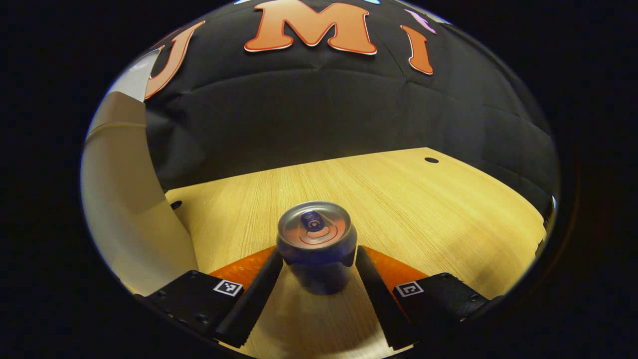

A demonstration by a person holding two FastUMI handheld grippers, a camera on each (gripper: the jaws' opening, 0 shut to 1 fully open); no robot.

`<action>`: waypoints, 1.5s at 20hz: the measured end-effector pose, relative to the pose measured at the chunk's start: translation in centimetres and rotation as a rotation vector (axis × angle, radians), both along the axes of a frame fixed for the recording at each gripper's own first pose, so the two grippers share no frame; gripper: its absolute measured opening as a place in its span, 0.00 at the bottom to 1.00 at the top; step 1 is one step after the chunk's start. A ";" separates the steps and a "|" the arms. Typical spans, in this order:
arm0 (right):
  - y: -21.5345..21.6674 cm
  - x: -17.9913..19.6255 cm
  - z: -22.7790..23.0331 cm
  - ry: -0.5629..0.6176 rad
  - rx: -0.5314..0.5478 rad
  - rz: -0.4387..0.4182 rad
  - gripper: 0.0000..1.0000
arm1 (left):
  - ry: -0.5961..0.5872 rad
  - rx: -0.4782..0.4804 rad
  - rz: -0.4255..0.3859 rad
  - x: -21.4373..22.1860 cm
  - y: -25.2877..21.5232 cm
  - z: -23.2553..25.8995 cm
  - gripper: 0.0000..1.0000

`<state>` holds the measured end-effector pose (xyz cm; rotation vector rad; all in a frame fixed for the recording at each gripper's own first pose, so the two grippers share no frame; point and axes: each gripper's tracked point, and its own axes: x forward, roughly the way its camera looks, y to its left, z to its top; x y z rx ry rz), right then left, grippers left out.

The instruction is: Press the lid of the desktop garbage bin to open it, pick up the crumpled paper on the desktop and throw it into the bin, then pick up the pop can on the desktop and drop it into the bin, and finally close the garbage bin lid.

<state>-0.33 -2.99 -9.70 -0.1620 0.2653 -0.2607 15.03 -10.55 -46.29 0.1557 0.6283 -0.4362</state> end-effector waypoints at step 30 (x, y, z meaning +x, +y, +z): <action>4.9 2.9 -0.7 -0.071 0.125 0.189 0.94 | -0.304 -0.011 0.477 0.4 21.4 29.5 0.84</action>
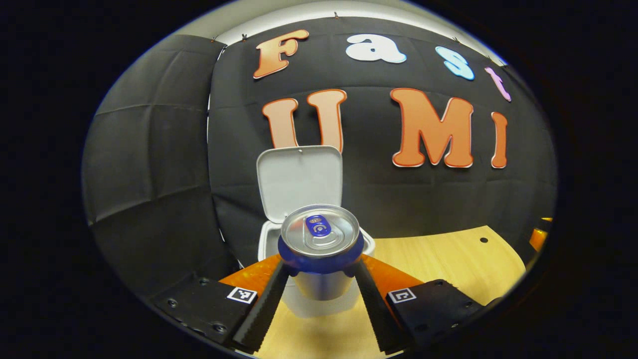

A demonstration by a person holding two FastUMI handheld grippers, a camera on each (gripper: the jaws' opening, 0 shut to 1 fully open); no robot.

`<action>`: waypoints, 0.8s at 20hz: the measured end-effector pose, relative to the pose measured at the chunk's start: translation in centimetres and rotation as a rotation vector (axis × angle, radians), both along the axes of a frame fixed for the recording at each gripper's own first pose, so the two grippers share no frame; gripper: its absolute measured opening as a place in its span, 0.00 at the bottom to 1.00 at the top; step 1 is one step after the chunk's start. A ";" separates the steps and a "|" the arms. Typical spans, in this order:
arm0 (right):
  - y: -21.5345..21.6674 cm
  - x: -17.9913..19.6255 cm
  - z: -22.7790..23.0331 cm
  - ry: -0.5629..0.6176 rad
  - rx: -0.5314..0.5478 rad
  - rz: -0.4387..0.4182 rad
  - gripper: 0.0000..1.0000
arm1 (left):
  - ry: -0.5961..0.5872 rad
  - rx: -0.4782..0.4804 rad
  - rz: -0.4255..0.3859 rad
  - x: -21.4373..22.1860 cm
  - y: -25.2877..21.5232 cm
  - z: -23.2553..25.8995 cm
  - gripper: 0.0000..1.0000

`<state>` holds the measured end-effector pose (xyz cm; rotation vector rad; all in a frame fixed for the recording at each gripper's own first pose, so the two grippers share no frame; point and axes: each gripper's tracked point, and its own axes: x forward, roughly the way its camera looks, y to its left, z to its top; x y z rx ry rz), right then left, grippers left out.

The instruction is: Press the lid of the desktop garbage bin to open it, pick up the crumpled paper on the desktop and throw it into the bin, then pick up the pop can on the desktop and drop it into the bin, and finally close the garbage bin lid.

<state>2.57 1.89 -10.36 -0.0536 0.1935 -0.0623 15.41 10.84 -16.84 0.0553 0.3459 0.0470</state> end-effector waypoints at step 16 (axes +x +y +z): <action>-3.3 -2.9 -0.1 0.020 -0.049 -0.137 0.94 | -0.042 -0.047 -0.020 12.9 5.0 -0.2 0.83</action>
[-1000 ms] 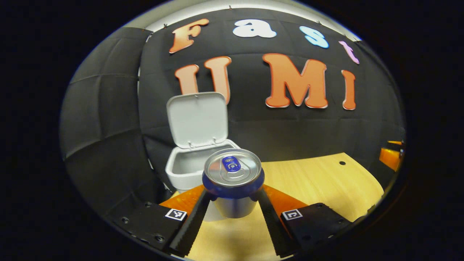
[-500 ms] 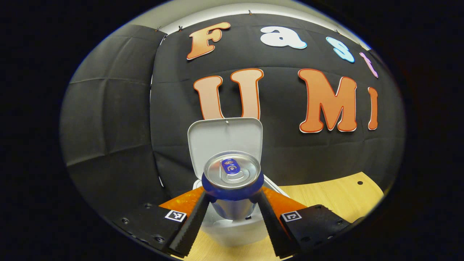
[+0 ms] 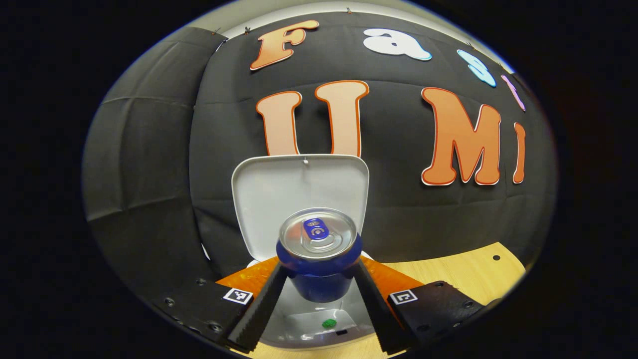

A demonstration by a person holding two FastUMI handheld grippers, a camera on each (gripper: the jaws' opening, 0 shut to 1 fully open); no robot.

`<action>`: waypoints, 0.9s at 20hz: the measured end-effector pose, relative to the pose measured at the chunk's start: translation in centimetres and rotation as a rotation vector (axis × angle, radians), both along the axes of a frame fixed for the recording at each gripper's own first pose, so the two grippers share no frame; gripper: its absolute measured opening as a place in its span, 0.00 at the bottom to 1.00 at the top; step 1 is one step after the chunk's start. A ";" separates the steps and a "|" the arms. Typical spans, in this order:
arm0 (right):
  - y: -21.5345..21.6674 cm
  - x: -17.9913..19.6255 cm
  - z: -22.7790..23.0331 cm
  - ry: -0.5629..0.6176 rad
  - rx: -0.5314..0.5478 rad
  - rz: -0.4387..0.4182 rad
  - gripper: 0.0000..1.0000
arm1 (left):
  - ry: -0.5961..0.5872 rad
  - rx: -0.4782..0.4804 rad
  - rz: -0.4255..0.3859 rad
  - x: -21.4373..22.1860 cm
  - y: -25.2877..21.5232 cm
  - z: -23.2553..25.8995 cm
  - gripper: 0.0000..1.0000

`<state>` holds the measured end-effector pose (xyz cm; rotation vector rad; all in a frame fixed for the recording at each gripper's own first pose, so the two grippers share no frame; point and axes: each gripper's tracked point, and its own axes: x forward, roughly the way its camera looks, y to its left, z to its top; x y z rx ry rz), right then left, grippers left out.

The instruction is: Press the lid of the desktop garbage bin to open it, pick up the crumpled paper on the desktop and throw it into the bin, then pick up the pop can on the desktop and drop it into the bin, and finally close the garbage bin lid.

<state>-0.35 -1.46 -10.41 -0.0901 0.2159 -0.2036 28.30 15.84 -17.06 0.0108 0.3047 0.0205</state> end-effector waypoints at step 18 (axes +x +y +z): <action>1.0 0.5 0.9 -0.001 -0.014 0.049 0.94 | -0.160 -0.091 0.024 11.0 3.7 18.1 0.92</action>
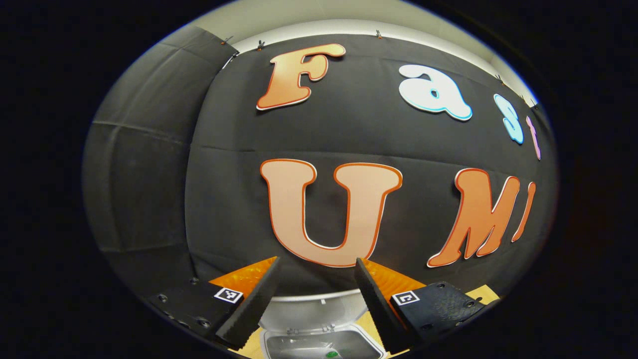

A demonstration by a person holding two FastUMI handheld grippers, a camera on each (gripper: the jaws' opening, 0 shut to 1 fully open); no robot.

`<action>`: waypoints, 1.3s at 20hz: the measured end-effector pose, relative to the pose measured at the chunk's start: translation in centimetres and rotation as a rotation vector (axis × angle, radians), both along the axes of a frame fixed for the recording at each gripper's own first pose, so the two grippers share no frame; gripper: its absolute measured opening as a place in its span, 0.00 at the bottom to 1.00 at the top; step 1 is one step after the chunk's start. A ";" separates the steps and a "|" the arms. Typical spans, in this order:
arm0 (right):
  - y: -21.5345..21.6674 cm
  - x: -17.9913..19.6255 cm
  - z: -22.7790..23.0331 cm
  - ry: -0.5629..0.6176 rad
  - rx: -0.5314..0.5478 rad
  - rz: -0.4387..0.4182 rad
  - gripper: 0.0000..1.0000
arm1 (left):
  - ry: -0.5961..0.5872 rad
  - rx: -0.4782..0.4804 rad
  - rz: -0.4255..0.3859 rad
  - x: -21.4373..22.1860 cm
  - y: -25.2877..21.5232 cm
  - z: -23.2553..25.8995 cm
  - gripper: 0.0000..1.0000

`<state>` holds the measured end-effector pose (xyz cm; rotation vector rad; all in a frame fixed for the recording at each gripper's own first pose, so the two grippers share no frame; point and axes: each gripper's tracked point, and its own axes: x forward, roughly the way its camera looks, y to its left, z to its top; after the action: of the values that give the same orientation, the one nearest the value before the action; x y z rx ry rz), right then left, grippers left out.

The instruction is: Press the lid of the desktop garbage bin to open it, pick up the crumpled paper on the desktop and throw it into the bin, then pick up the pop can on the desktop and drop it into the bin, and finally close the garbage bin lid.

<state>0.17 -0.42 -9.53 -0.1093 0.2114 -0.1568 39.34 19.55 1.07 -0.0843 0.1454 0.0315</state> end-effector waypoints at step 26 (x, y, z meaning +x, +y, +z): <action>-0.1 0.5 -1.1 0.028 0.005 0.039 0.94 | 0.606 -0.013 -0.159 -13.1 -5.0 -20.8 0.94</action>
<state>0.69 -0.57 -10.59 -0.1105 0.2370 -0.1164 26.19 14.58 -19.68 -0.0742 0.7573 -0.1040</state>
